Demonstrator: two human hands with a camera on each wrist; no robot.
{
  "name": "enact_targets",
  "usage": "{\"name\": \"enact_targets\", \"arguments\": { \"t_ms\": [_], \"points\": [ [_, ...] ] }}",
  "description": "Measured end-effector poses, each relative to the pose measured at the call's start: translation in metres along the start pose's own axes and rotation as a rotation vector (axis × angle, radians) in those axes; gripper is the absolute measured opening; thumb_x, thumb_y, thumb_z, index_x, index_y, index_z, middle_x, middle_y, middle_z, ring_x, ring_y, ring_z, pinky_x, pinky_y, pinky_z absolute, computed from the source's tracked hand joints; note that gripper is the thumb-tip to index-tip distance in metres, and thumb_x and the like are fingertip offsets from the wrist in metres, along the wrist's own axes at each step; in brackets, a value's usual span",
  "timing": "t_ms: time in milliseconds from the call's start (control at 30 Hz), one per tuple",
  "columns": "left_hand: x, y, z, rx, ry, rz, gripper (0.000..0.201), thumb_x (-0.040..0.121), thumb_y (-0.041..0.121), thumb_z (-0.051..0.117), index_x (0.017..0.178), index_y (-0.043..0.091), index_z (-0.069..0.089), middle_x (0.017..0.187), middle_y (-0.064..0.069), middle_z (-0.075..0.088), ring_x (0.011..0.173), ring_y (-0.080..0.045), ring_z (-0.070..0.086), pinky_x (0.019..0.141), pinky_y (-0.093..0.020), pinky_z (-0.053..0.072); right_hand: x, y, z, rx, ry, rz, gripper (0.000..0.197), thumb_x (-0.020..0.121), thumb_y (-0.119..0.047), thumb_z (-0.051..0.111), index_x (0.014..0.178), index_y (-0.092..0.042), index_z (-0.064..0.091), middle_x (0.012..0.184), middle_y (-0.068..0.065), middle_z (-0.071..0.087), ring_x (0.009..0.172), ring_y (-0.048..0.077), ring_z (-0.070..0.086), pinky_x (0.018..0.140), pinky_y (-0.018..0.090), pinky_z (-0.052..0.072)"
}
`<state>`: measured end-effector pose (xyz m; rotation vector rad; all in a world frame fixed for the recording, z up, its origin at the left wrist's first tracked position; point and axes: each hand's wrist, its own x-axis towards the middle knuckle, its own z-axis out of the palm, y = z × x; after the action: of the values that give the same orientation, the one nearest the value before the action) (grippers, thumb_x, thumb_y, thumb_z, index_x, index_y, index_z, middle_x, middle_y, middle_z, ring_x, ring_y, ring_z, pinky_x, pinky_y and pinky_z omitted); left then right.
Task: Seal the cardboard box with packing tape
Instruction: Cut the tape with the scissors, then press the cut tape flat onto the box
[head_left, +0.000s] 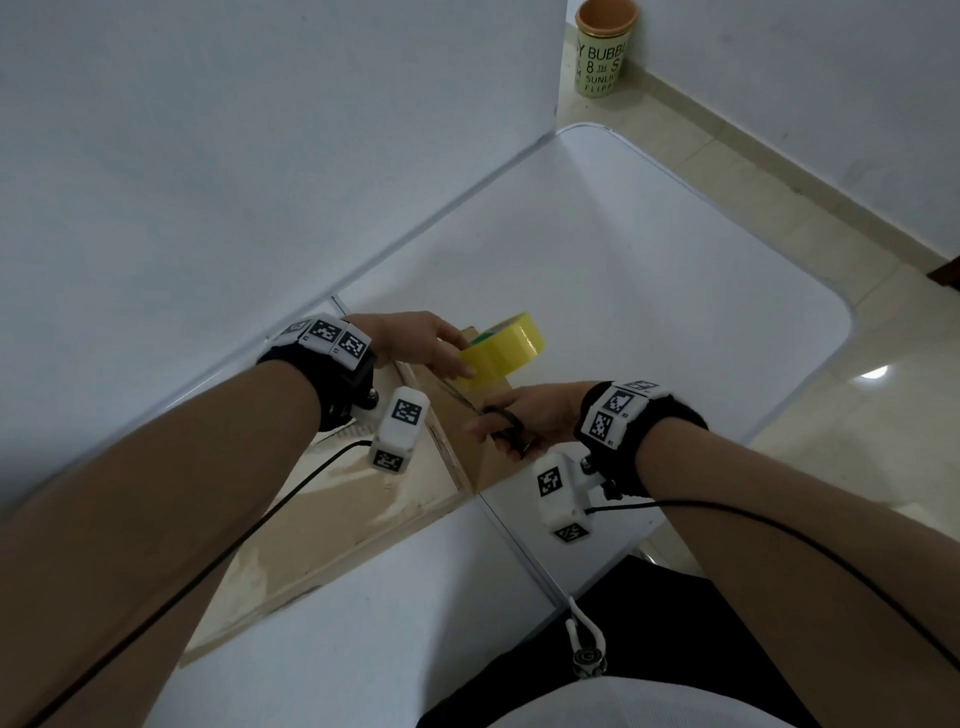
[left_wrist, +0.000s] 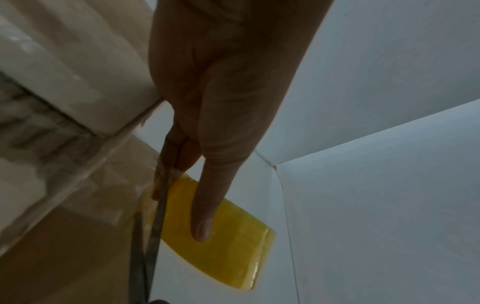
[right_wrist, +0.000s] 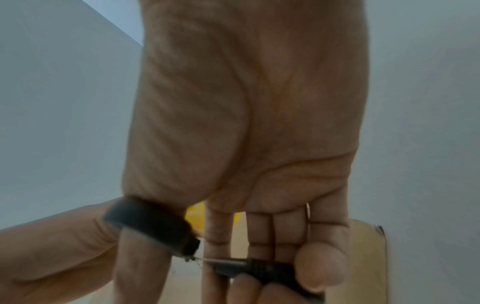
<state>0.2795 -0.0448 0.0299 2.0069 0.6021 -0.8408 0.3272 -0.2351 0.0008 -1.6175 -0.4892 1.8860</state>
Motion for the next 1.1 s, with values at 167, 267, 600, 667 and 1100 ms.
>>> {"name": "enact_targets", "arguments": {
  "t_ms": [167, 267, 600, 667, 1100],
  "points": [
    [0.004, -0.001, 0.0, -0.16, -0.013, 0.015, 0.041, 0.081, 0.03, 0.076, 0.116, 0.013, 0.066, 0.103, -0.011, 0.073, 0.091, -0.015, 0.066, 0.088, -0.025, 0.052, 0.003, 0.0, -0.003, -0.109, -0.007, 0.023, 0.018, 0.091, -0.032, 0.062, 0.088, -0.015, 0.06, 0.067, 0.005, 0.05, 0.05, 0.011, 0.05, 0.043, 0.019, 0.041],
    [0.003, 0.0, 0.002, -0.22, -0.004, 0.035, 0.032, 0.085, 0.026, 0.072, 0.113, 0.011, 0.067, 0.101, -0.01, 0.073, 0.087, -0.012, 0.066, 0.078, -0.016, 0.053, 0.005, 0.001, -0.007, -0.163, -0.019, 0.081, 0.019, 0.087, -0.039, 0.066, 0.09, -0.02, 0.062, 0.071, 0.004, 0.053, 0.061, 0.016, 0.051, 0.058, 0.026, 0.04],
    [0.002, -0.001, -0.001, -0.29, 0.08, 0.027, 0.039, 0.083, 0.027, 0.074, 0.118, 0.013, 0.064, 0.101, -0.007, 0.073, 0.089, -0.013, 0.067, 0.074, -0.017, 0.048, 0.003, 0.036, -0.064, -0.557, 0.403, 0.368, 0.049, 0.09, -0.04, 0.059, 0.122, -0.002, 0.06, 0.116, 0.011, 0.064, 0.092, 0.025, 0.057, 0.088, 0.035, 0.049],
    [0.0, 0.001, -0.003, -0.292, 0.091, 0.022, 0.04, 0.083, 0.027, 0.074, 0.12, 0.013, 0.063, 0.099, -0.005, 0.073, 0.086, -0.01, 0.067, 0.071, -0.015, 0.048, 0.006, 0.03, -0.07, -0.591, 0.545, 0.333, 0.046, 0.092, -0.034, 0.058, 0.122, 0.0, 0.055, 0.121, 0.014, 0.06, 0.1, 0.027, 0.057, 0.086, 0.034, 0.047],
    [-0.017, 0.019, -0.007, -0.219, 0.12, -0.031, 0.042, 0.082, 0.031, 0.074, 0.12, 0.016, 0.062, 0.093, -0.002, 0.072, 0.084, -0.01, 0.067, 0.069, -0.015, 0.047, 0.036, 0.014, -0.096, -0.812, 0.684, 0.344, 0.044, 0.093, -0.035, 0.048, 0.127, -0.006, 0.047, 0.129, 0.014, 0.055, 0.117, 0.032, 0.055, 0.102, 0.041, 0.042]
  ]
}}
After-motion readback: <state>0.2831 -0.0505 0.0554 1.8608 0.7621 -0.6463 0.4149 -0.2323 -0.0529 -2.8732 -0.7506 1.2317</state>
